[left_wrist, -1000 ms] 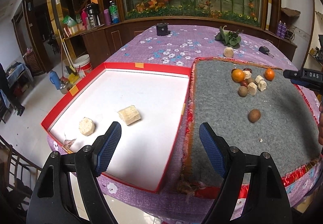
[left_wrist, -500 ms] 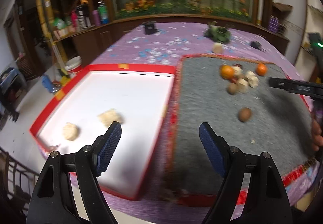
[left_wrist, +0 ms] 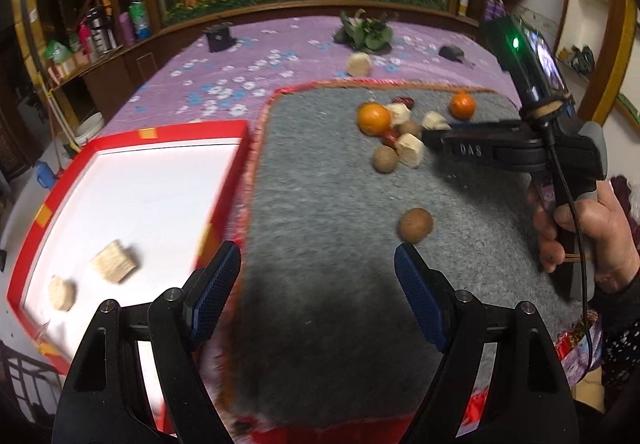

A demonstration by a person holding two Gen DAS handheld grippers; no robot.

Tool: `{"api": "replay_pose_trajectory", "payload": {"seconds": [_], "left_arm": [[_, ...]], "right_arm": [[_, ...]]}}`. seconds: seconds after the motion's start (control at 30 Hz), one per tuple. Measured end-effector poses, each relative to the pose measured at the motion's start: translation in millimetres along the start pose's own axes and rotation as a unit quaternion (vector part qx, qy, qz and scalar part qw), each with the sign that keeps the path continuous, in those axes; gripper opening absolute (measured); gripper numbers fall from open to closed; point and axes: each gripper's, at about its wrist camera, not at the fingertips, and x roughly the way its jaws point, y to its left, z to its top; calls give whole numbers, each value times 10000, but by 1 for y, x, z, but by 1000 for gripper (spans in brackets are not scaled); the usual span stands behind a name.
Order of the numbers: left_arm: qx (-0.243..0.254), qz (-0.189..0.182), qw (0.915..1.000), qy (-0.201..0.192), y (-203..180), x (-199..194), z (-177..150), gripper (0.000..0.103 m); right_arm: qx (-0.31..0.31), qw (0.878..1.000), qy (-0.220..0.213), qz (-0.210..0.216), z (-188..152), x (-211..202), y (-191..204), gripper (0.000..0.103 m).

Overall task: Organize fruits
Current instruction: 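Grasp a cream chunk with the right tool while the left tool grasps a brown ball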

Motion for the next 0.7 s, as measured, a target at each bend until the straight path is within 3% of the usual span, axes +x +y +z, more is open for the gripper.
{"api": "replay_pose_trajectory", "payload": {"seconds": [0.13,0.3,0.5,0.63,0.7], "left_arm": [[202,-119,9996,128,-19,11,4,77],[221,-414,9985,286,-32,24,12,67],[259,-462,9976,443,-39,39,18,48],[408,-521,9966,486,-48,46,18,46],[437,-512,9968,429,-50,48,18,34]], "right_arm": [[357,9981,-142,477,-3,-4,-17,26],[855,9927,-403,744,-2,-18,-38,26],[1266,9868,-454,897,-2,-21,-52,26],[1293,9862,-501,899,-2,-25,-54,26],[1283,9864,-494,904,-2,-24,-53,26]]}}
